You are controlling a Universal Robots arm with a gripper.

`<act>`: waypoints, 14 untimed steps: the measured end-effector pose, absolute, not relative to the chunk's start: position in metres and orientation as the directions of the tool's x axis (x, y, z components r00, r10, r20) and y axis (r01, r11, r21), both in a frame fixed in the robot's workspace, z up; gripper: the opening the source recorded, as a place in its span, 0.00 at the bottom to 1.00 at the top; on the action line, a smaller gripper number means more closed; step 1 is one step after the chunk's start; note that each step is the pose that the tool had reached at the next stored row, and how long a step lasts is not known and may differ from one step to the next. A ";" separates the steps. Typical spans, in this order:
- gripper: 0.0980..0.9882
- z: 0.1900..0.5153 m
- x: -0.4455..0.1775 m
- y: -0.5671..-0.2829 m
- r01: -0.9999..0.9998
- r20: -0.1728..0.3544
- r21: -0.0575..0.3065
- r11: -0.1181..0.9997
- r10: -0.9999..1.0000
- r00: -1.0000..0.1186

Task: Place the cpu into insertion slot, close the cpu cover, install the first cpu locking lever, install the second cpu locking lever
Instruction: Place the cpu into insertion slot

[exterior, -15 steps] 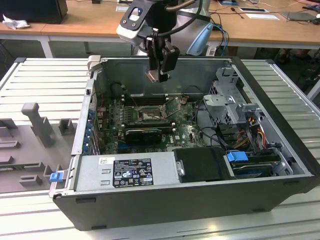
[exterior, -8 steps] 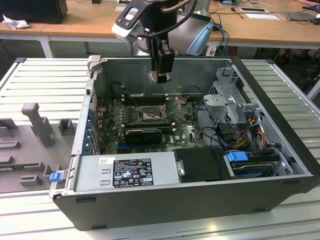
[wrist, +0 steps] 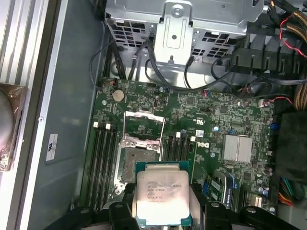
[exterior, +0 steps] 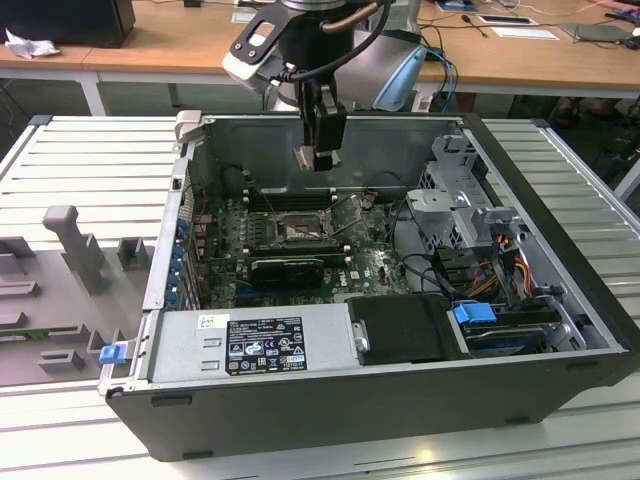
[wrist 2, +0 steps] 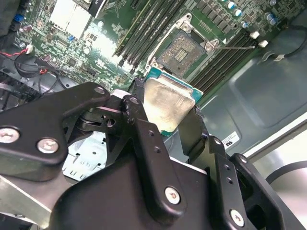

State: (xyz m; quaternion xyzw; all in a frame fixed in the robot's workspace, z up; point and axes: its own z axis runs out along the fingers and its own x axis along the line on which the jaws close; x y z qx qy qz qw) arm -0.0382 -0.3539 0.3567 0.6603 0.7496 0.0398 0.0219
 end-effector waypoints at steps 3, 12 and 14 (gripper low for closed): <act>0.48 0.355 -0.038 -0.354 0.988 0.020 0.089 0.125 0.992 -0.127; 0.48 0.350 -0.038 -0.354 0.988 0.020 0.089 0.124 0.992 -0.126; 0.48 0.349 -0.038 -0.354 0.988 0.020 0.089 0.124 0.992 -0.126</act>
